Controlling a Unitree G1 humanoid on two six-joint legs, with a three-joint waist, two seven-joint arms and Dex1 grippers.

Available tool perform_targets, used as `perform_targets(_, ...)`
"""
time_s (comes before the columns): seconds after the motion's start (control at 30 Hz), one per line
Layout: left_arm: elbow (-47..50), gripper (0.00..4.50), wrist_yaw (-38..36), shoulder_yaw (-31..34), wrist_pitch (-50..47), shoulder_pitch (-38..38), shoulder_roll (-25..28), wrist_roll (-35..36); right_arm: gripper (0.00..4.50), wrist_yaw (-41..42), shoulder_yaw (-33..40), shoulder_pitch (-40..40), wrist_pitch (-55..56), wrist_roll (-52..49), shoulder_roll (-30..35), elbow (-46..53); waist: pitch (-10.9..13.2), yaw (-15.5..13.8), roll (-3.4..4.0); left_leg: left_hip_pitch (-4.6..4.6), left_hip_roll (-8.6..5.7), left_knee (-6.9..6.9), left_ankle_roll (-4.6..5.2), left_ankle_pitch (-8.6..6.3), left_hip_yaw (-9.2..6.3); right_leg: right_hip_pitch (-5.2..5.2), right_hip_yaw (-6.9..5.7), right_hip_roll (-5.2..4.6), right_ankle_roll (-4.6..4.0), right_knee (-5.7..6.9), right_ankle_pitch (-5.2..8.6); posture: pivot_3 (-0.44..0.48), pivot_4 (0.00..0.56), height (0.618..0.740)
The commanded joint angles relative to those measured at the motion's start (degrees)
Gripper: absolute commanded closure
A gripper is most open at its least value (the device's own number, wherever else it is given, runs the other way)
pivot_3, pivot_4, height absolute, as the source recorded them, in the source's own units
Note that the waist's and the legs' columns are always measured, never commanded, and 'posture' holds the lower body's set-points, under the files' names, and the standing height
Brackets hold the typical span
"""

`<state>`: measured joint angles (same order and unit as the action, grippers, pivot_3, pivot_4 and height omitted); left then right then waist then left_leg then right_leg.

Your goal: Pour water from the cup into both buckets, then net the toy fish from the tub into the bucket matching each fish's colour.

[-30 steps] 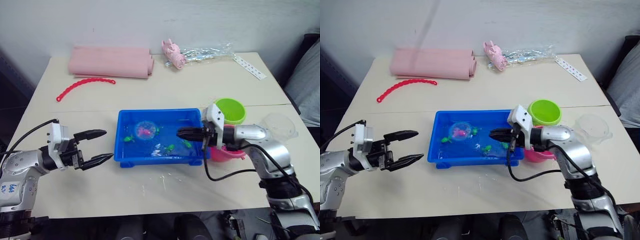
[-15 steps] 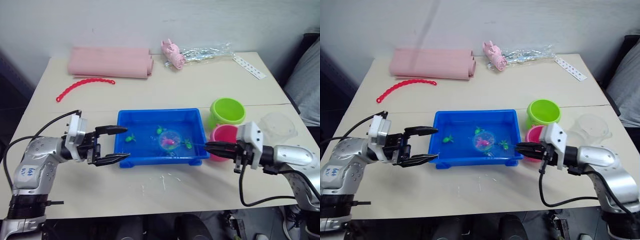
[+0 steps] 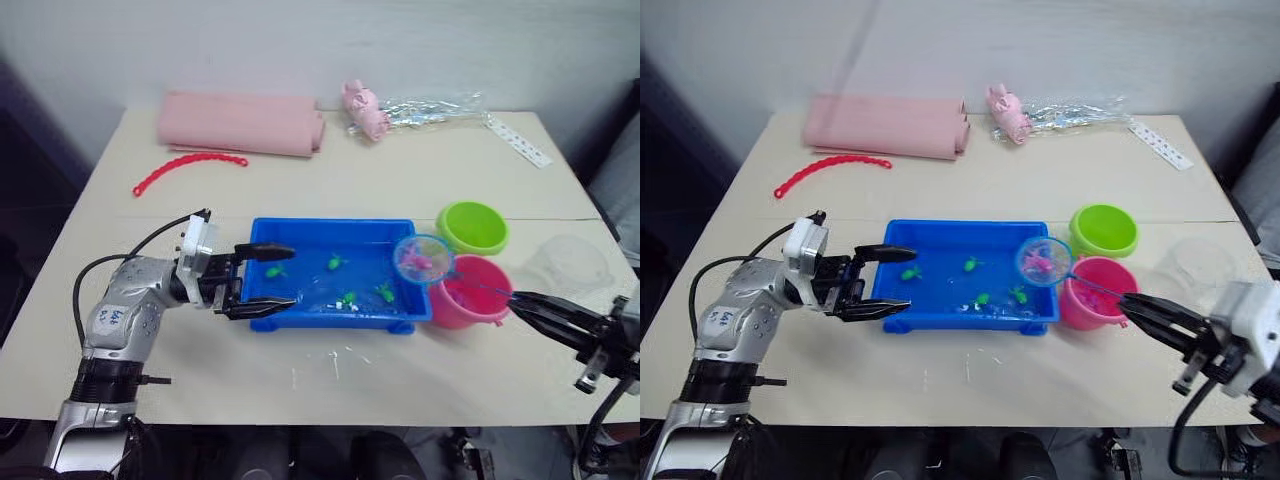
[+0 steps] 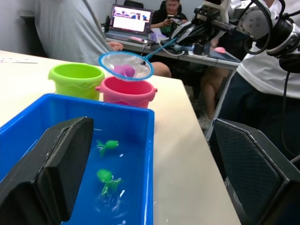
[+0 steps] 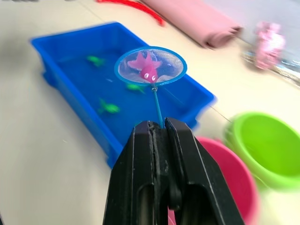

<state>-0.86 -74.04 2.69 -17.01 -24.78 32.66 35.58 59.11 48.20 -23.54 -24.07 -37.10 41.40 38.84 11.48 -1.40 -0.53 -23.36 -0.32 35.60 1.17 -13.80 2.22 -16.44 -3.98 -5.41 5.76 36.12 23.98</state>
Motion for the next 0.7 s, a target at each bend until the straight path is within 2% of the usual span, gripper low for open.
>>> perform_targets(0.03,-0.4,0.04,-0.6,-1.0,0.6,-2.3,-1.2,-0.4,4.50,0.7,6.1,-4.5,10.7,7.7,-2.8,-2.1,0.0,-0.1,0.00,0.00,0.00,0.01,0.00,0.00,0.00,0.00,0.00,0.00,0.00,0.00,0.00,0.000,0.150,0.740)
perform_targets(0.33,-1.3,0.04,0.2,-1.8,0.7,-3.3,-3.1,-1.0,4.50,-3.3,3.3,-6.1,37.2,25.8,-5.0,-11.5,0.0,0.5,0.04,0.11,0.01,-0.08,-0.06,0.04,0.07,0.01,0.09,0.05,0.00,0.01,0.00,0.000,0.150,0.740)
perform_targets(0.6,-1.7,0.04,1.7,-2.0,1.1,-3.5,-4.8,-1.8,4.50,-11.9,-0.3,-6.5,61.3,40.2,-6.6,-18.8,0.0,0.1,0.05,0.10,0.00,-0.06,-0.07,0.04,0.07,0.01,0.11,0.04,0.00,0.01,0.00,0.000,0.150,0.740)
perform_targets(0.7,-1.7,0.04,2.2,-2.0,1.2,-3.7,-5.5,-2.0,4.50,-16.3,-0.1,-7.3,66.8,47.1,-7.7,-19.9,0.0,0.1,0.05,0.10,0.00,-0.06,-0.07,0.04,0.07,0.02,0.11,0.04,0.00,0.00,0.00,0.000,0.150,0.740)
